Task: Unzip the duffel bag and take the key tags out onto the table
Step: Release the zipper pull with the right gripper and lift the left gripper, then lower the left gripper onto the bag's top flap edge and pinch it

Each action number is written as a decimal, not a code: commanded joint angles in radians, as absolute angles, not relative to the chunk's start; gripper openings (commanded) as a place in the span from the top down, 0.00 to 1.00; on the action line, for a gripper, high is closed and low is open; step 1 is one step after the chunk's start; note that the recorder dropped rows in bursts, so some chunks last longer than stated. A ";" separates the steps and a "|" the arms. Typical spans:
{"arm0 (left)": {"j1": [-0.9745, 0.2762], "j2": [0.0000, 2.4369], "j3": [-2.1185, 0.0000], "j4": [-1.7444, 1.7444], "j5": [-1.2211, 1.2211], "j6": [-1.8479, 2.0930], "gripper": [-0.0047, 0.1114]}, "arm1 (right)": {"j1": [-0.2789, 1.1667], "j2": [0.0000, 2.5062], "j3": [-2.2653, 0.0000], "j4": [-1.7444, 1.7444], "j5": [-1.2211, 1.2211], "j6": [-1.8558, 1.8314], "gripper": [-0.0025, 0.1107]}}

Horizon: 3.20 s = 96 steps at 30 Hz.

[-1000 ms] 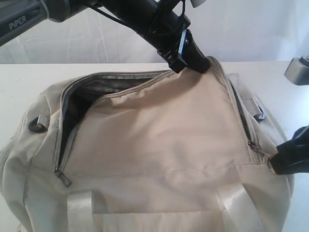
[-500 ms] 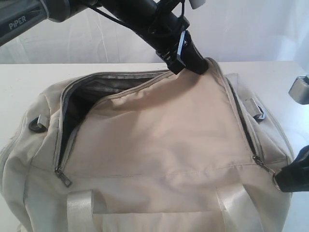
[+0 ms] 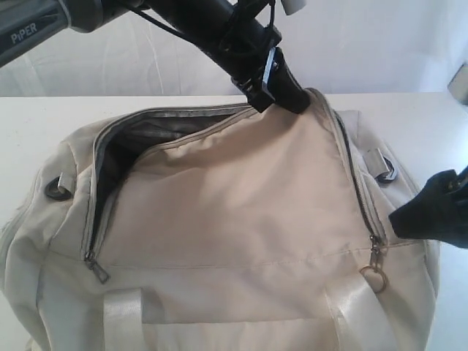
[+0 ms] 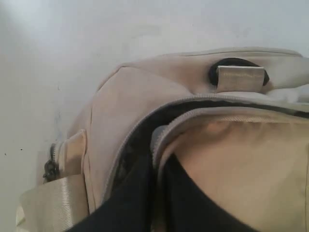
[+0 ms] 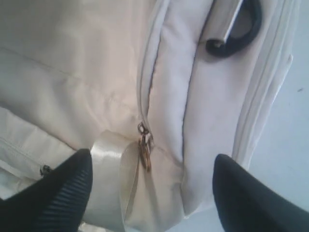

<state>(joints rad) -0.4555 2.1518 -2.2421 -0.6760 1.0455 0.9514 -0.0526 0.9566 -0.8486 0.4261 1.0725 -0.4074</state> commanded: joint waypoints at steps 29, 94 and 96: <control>-0.451 1.978 -1.921 -0.276 0.989 0.770 0.45 | -0.057 0.944 -0.876 0.432 1.067 -0.402 0.40; -0.453 1.956 -1.909 -0.295 0.948 0.902 0.53 | -0.057 0.944 -0.862 0.428 1.034 -0.402 0.40; -0.453 1.969 -1.909 -0.295 0.931 0.917 0.44 | -0.057 0.944 -0.862 0.428 1.034 -0.402 0.40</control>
